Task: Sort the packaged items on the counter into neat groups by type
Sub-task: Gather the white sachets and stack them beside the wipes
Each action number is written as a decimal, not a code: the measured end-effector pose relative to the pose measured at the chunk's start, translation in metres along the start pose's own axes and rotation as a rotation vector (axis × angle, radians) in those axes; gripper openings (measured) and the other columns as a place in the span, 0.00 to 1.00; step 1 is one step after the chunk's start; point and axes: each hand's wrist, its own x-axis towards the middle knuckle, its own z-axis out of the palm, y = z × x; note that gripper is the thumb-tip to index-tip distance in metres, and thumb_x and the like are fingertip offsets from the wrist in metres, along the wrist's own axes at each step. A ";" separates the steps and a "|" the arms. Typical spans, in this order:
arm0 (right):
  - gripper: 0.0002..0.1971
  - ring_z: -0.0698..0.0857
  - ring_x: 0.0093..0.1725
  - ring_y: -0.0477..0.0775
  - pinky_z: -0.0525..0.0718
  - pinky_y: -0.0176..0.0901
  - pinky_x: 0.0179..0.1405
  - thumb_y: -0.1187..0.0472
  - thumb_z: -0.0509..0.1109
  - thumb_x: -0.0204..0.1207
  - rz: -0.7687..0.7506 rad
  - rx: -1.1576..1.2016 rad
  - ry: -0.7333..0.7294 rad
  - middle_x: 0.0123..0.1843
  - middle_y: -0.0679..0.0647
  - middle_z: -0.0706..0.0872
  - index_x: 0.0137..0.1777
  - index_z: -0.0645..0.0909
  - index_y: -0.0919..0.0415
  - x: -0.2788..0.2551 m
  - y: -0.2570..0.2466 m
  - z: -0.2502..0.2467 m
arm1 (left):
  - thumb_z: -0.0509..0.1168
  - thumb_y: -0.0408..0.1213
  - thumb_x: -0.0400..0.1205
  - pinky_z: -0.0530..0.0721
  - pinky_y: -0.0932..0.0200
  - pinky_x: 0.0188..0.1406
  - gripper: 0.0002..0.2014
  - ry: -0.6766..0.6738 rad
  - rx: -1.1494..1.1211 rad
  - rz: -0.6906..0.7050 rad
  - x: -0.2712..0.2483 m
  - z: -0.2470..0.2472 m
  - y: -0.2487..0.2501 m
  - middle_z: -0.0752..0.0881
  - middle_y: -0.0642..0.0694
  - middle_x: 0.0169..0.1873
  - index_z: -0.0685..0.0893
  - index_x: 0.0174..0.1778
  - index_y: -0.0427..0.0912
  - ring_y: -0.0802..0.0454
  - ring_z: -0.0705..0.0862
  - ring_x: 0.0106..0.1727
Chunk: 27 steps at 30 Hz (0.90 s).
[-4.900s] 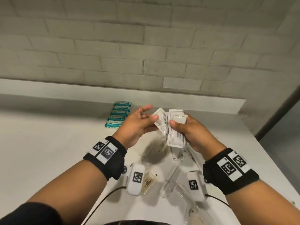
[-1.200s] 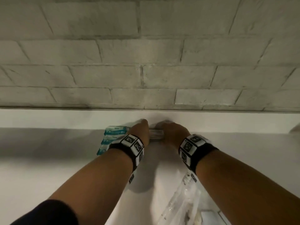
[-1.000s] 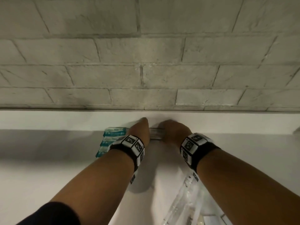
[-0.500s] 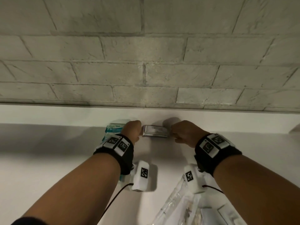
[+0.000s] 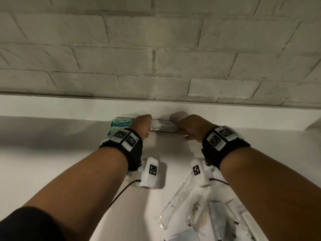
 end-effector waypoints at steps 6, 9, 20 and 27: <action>0.18 0.82 0.66 0.62 0.77 0.46 0.53 0.57 0.61 0.84 -0.069 -0.544 -0.024 0.68 0.60 0.82 0.71 0.77 0.61 -0.066 -0.003 -0.035 | 0.60 0.43 0.84 0.71 0.59 0.63 0.24 0.123 0.390 0.263 -0.061 0.007 0.012 0.73 0.40 0.75 0.71 0.76 0.38 0.41 0.74 0.72; 0.16 0.81 0.66 0.59 0.78 0.44 0.59 0.56 0.64 0.82 -0.121 -0.943 -0.071 0.66 0.56 0.83 0.67 0.81 0.57 -0.108 0.017 -0.045 | 0.60 0.39 0.83 0.76 0.58 0.51 0.13 -0.099 0.613 0.467 -0.109 0.023 0.008 0.85 0.42 0.59 0.84 0.58 0.39 0.44 0.83 0.57; 0.16 0.78 0.49 0.49 0.77 0.42 0.44 0.59 0.68 0.76 -0.377 -1.161 -0.145 0.48 0.43 0.72 0.63 0.80 0.45 -0.203 0.125 -0.021 | 0.64 0.54 0.76 0.81 0.55 0.46 0.17 -0.461 1.236 0.503 -0.232 0.044 -0.057 0.83 0.50 0.49 0.82 0.53 0.46 0.48 0.82 0.49; 0.20 0.79 0.48 0.52 0.80 0.45 0.42 0.58 0.81 0.66 -0.335 -1.152 -0.032 0.54 0.46 0.74 0.53 0.76 0.47 -0.214 0.133 -0.017 | 0.70 0.51 0.76 0.75 0.57 0.46 0.23 -0.281 1.103 0.402 -0.262 0.050 -0.087 0.81 0.47 0.58 0.74 0.62 0.44 0.49 0.79 0.53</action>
